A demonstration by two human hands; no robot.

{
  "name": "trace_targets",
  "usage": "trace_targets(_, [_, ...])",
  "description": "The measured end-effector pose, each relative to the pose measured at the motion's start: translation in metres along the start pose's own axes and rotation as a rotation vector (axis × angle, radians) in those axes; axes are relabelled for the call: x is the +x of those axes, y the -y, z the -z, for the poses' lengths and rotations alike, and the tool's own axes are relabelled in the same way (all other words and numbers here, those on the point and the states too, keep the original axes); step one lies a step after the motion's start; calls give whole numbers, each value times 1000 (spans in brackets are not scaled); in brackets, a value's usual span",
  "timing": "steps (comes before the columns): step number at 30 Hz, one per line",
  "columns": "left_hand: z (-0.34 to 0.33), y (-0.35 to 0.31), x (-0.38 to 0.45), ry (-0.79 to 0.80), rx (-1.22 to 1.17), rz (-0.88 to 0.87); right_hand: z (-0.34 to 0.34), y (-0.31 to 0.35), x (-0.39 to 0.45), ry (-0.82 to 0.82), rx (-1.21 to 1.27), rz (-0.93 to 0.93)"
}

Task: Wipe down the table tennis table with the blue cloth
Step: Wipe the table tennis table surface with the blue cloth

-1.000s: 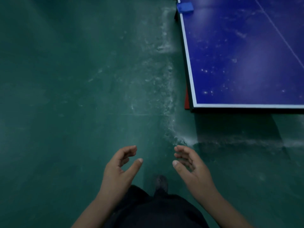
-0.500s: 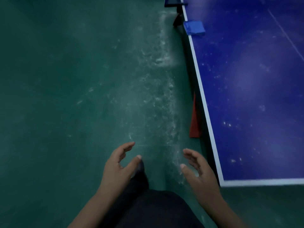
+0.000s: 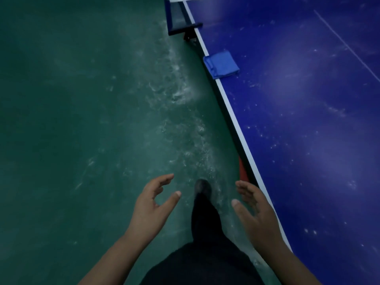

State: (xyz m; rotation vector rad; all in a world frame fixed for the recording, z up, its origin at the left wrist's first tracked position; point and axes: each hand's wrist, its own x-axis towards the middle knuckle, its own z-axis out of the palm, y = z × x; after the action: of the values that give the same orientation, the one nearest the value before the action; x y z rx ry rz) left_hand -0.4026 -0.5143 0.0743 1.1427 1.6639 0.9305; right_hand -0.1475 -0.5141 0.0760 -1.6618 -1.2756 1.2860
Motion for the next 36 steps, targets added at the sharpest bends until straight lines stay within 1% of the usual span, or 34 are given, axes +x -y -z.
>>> trace_targets(2, [-6, -11, 50, -5, 32, -40, -2, 11, 51, 19, 20, 0])
trace_targets(5, [-15, -32, 118, -2, 47, -39, 0, 36, 120, 30, 40, -20])
trace_targets(11, [-23, -85, 261, 44, 80, -137, 4, 92, 251, -30, 5, 4])
trace_targets(14, [-18, -95, 324, 62, 63, -177, -4, 111, 304, -59, -11, 0])
trace_targets(16, [-12, -95, 366, 88, 56, -173, -12, 120, 338, -88, -11, -9])
trace_targets(19, [0, -96, 430, 144, 52, -168, -31, 133, 389, -144, -17, -39])
trace_targets(24, [19, -97, 542, 275, 66, -221, -74, 157, 464, -244, -16, -126])
trace_targets(28, [13, -97, 627, 402, 106, -231, -94, 171, 526, -333, -45, -168])
trace_targets(31, [-5, -94, 682, 489, 200, -300, -100, 165, 571, -380, -160, -178])
trace_targets(33, [-23, -93, 714, 522, 265, -371, -102, 152, 606, -420, -315, -131])
trace_targets(34, [-33, -91, 731, 534, 298, -404, -102, 142, 627, -415, -415, -114])
trace_targets(36, [-53, -87, 764, 555, 368, -472, -100, 116, 665, -337, -632, -160])
